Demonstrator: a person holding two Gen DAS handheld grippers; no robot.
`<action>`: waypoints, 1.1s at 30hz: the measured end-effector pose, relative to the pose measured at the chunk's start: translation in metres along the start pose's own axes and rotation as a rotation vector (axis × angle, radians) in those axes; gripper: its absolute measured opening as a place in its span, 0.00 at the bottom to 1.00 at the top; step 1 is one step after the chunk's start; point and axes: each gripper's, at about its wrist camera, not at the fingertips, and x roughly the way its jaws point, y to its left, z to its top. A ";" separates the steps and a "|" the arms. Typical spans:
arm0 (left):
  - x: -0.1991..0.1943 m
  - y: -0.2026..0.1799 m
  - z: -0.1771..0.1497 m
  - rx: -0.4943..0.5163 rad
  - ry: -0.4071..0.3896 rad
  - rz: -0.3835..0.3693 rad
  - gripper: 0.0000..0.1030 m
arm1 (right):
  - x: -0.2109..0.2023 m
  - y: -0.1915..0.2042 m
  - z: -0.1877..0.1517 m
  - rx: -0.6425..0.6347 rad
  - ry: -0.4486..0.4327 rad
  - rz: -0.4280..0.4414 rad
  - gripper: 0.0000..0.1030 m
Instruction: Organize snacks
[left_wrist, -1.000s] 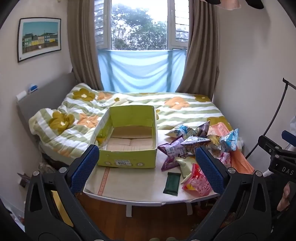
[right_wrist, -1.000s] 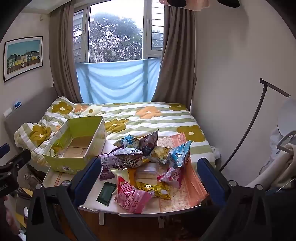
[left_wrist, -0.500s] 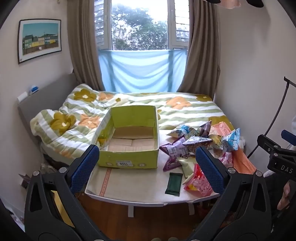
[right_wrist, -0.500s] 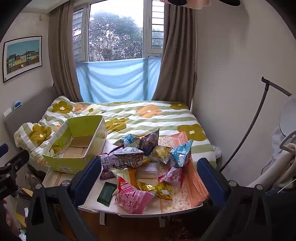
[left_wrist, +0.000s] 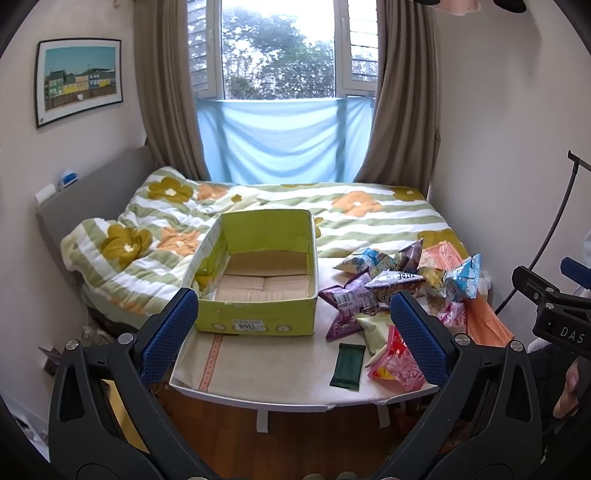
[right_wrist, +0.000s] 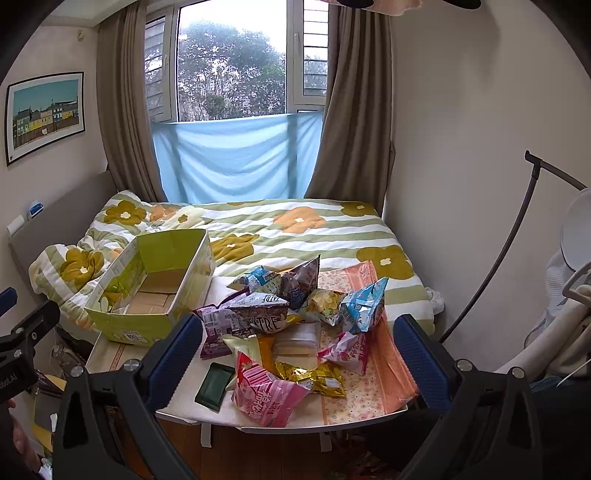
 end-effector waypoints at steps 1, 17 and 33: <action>0.000 0.000 0.000 0.001 0.001 0.001 1.00 | 0.000 -0.001 0.000 0.001 0.001 0.002 1.00; 0.001 0.002 -0.001 -0.008 0.004 0.000 1.00 | 0.001 0.000 0.000 0.004 0.005 0.003 1.00; 0.001 0.005 -0.002 -0.011 0.004 -0.005 1.00 | -0.002 0.002 -0.005 0.010 0.010 0.012 1.00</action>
